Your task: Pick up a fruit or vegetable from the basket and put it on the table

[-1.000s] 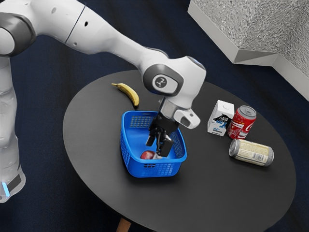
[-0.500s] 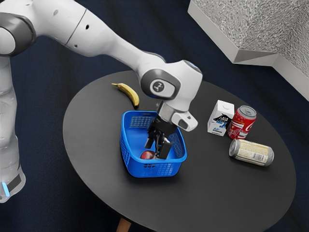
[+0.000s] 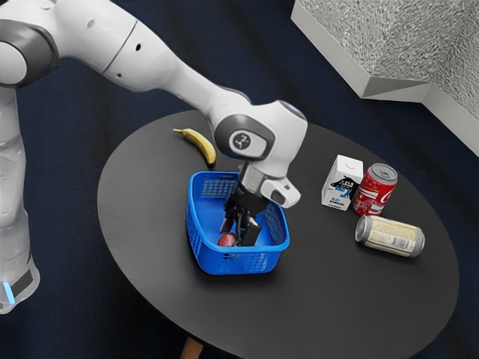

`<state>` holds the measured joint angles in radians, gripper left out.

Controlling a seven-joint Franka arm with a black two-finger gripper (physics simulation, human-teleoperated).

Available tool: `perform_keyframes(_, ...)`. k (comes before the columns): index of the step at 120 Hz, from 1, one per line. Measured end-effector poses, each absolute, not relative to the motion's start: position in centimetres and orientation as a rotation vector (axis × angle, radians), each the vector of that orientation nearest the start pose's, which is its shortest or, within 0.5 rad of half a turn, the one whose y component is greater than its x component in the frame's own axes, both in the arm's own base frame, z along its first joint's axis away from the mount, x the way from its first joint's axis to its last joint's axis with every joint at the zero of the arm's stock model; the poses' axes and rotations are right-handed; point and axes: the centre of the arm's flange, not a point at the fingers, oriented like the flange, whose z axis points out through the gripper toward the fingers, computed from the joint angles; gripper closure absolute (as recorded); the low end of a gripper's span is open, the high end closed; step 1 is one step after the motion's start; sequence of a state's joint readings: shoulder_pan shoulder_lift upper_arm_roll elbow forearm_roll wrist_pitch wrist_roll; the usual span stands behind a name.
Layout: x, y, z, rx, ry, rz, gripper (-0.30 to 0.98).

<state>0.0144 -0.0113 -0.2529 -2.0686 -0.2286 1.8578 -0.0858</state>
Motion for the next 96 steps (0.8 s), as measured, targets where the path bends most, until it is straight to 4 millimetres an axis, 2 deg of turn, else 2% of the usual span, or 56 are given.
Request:
perform_keyframes(44, 50.7, -14.4, 41.0, -3.302, 0.136, 0.382, 0.01)
perform_keyframes(65, 50.9, -14.2, 41.0, -3.306, 0.136, 0.361, 0.33)
perform_keyframes(88, 51.2, -13.9, 42.2, -3.305, 0.141, 0.302, 0.39)
perform_keyframes(96, 51.5, -13.9, 44.0, -3.306, 0.152, 0.236, 0.41)
